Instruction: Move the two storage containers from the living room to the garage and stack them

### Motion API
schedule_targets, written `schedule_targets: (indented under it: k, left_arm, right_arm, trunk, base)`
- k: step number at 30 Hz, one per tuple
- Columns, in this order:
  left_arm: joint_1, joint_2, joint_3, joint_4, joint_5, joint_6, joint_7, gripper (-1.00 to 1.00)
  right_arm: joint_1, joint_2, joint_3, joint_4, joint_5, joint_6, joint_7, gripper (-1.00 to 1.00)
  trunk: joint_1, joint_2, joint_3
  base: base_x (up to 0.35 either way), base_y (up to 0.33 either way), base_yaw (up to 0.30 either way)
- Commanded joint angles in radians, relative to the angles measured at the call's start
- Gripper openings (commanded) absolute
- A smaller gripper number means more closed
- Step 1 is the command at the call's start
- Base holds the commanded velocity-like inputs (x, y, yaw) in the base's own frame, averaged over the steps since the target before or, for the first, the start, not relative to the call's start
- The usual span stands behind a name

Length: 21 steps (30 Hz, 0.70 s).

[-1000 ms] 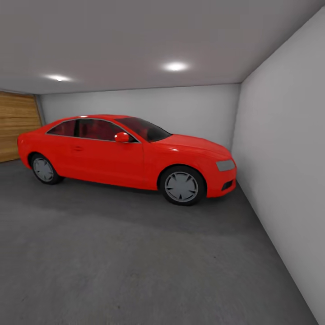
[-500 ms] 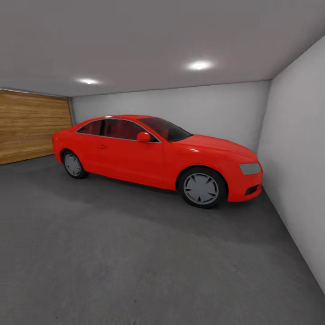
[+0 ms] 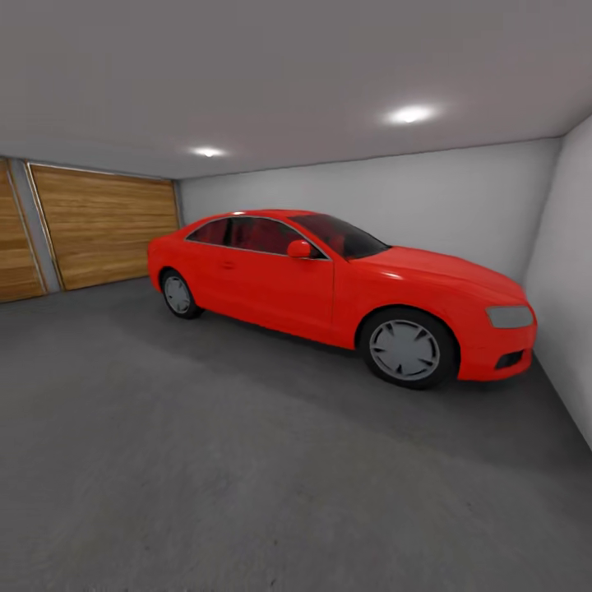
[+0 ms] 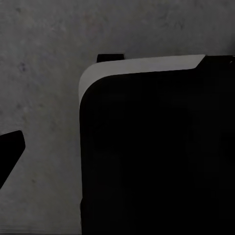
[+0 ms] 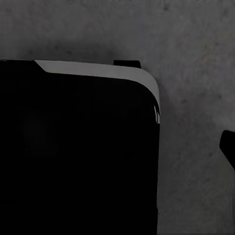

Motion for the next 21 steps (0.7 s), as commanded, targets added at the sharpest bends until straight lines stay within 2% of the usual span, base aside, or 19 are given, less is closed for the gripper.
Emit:
schedule_targets:
  k: [1, 21]
  left_arm:
    - [0.000, 0.000, -0.001, -0.001, 0.000, -0.002, 0.000, 1.00]
    - [0.000, 0.000, -0.001, -0.001, 0.000, -0.002, 0.000, 1.00]
  right_arm:
    - [0.000, 0.000, 0.000, 0.001, 0.002, -0.004, 0.000, 1.00]
    - [0.000, -0.001, 0.001, 0.001, 0.002, -0.002, 0.000, 1.00]
  trunk:
    - [0.000, 0.000, -0.001]
    - [0.000, 0.000, -0.001]
  base:
    - [0.000, 0.000, 0.300]
    - [0.000, 0.000, 0.300]
